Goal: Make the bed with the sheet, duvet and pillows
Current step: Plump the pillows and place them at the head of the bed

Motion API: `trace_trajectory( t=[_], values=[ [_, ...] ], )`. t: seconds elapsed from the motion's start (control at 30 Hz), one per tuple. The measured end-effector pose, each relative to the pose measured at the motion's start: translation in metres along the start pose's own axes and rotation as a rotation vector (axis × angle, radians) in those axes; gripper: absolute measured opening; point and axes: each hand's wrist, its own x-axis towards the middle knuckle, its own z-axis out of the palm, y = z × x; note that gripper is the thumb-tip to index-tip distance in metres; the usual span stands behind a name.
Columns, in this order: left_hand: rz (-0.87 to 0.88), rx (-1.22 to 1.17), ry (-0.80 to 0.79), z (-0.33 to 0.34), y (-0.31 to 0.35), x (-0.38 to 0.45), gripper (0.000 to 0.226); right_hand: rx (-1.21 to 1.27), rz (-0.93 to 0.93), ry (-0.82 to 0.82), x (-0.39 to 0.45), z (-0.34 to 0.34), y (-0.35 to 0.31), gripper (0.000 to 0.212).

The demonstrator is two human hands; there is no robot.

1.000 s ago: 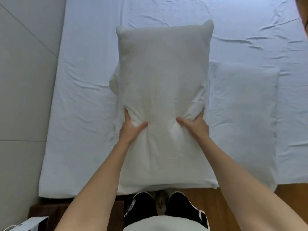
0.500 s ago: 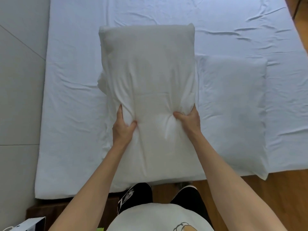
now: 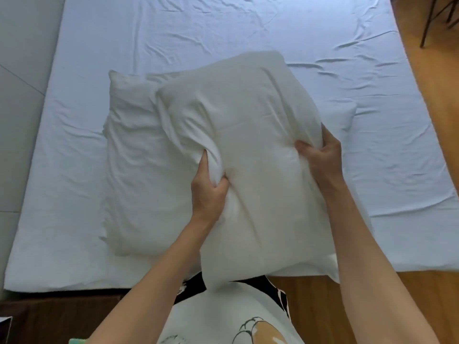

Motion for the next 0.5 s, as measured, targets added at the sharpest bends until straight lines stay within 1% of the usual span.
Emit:
trace_trajectory(
  t=[0.13,0.2,0.27,0.3,0.33,0.4,0.43,0.47,0.5],
  values=[
    [0.115,-0.052,-0.065,0.051,0.035,0.001,0.075,0.113,-0.006,0.154,0.010,-0.067,0.012,0.046],
    [0.126,-0.070,-0.111,0.072,0.040,0.005,0.072,0.100,0.007,0.210,0.012,-0.090,0.030,0.047],
    [0.063,-0.043,-0.185,0.090,0.029,0.009,0.069,-0.003,0.093,0.244,0.019,-0.104,0.057,0.057],
    [0.019,0.030,-0.247,0.098,0.017,0.011,0.070,-0.106,0.164,0.235,0.023,-0.108,0.073,0.065],
    [-0.021,0.165,-0.332,0.103,0.001,0.014,0.072,-0.242,0.249,0.197,0.026,-0.112,0.089,0.072],
    [-0.144,0.479,-0.509,0.106,-0.033,0.019,0.075,-0.502,0.460,0.060,0.027,-0.111,0.118,0.083],
    [-0.208,0.555,-0.541,0.101,-0.046,0.021,0.074,-0.568,0.541,0.004,0.024,-0.104,0.128,0.085],
    [-0.245,0.577,-0.522,0.094,-0.057,0.025,0.072,-0.607,0.580,-0.028,0.020,-0.093,0.135,0.086],
    [-0.250,0.572,-0.470,0.084,-0.067,0.029,0.071,-0.637,0.564,-0.045,0.015,-0.078,0.138,0.086]
  ],
)
